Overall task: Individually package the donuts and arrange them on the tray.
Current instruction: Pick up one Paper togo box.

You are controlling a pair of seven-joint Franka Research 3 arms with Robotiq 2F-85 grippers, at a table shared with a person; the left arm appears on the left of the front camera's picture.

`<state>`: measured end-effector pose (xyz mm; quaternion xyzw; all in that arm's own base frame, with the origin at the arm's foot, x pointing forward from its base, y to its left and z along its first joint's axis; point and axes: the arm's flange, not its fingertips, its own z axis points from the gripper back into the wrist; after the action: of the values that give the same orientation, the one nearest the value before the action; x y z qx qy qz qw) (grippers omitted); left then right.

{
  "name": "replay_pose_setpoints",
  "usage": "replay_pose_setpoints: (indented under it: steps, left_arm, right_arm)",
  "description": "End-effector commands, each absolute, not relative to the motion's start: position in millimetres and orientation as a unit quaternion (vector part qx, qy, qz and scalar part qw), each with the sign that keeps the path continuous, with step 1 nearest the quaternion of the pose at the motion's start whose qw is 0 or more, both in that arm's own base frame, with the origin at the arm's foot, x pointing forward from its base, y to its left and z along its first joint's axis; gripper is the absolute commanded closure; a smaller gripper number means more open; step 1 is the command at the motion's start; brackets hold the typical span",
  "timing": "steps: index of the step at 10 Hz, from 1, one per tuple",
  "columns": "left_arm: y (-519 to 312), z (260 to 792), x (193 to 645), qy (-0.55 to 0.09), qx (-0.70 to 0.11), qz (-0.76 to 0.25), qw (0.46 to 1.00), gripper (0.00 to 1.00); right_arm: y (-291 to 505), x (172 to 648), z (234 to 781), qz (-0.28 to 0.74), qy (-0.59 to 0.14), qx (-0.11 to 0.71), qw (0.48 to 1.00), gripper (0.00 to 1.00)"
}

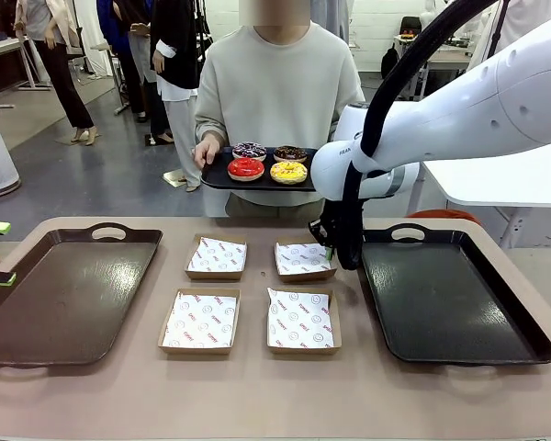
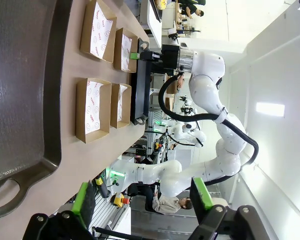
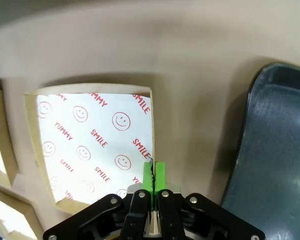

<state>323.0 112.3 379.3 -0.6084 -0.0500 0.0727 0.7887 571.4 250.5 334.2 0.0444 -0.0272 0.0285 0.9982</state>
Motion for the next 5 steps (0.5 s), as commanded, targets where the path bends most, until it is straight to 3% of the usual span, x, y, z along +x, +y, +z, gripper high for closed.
replay_pose_setpoints:
  steps: [1,5]
  left_arm:
    - [113,381,323,-0.052,-0.613,0.072,0.785,0.00]
    - [113,381,323,-0.052,-0.613,0.072,0.785,0.00]
  right_arm:
    - [245,555,373,-0.002,-0.014,0.025,1.000,1.00]
    - [228,542,461,-0.012,-0.020,0.031,0.999,1.00]
